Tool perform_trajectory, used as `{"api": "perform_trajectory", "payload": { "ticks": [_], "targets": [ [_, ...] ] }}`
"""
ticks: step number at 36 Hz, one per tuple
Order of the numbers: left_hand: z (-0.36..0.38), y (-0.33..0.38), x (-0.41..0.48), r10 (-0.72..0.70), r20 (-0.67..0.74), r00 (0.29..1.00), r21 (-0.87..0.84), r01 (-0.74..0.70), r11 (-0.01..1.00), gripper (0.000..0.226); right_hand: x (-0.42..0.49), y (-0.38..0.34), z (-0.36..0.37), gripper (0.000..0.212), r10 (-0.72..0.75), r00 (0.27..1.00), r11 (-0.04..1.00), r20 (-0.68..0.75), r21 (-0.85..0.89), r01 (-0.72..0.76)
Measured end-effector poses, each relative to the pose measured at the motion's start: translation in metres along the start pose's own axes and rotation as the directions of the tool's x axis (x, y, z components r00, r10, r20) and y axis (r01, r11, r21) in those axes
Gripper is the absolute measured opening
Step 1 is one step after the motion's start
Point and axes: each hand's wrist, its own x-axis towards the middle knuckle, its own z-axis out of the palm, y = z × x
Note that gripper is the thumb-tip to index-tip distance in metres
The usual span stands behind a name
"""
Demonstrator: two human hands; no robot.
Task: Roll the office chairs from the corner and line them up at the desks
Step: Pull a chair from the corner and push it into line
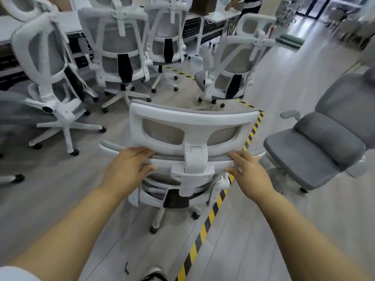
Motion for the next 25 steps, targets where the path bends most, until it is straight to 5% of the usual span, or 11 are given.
{"api": "perform_trajectory", "payload": {
  "ticks": [25],
  "targets": [
    [0.126,0.052,0.308,-0.004,0.079,0.997,-0.035,0.007,0.999,0.060,0.250,0.187,-0.063,0.042,0.055,0.998,0.998,-0.011,0.013,-0.055]
  ]
}}
